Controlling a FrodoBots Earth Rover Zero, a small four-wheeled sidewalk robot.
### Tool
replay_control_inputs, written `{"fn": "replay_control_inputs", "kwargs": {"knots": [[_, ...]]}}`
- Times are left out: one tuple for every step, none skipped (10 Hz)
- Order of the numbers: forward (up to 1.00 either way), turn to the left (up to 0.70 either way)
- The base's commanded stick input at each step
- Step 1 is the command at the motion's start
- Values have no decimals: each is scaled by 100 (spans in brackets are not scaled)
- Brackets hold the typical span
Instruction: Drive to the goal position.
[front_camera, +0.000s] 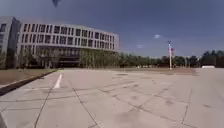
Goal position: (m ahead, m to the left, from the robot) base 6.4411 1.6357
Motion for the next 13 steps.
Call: {"fn": "replay_control_inputs", "kwargs": {"knots": [[70, 1], [70, 1], [70, 1], [70, 1], [70, 1], [70, 1], [70, 1], [70, 1], [70, 1], [70, 1], [70, 1], [70, 1], [70, 1]]}}
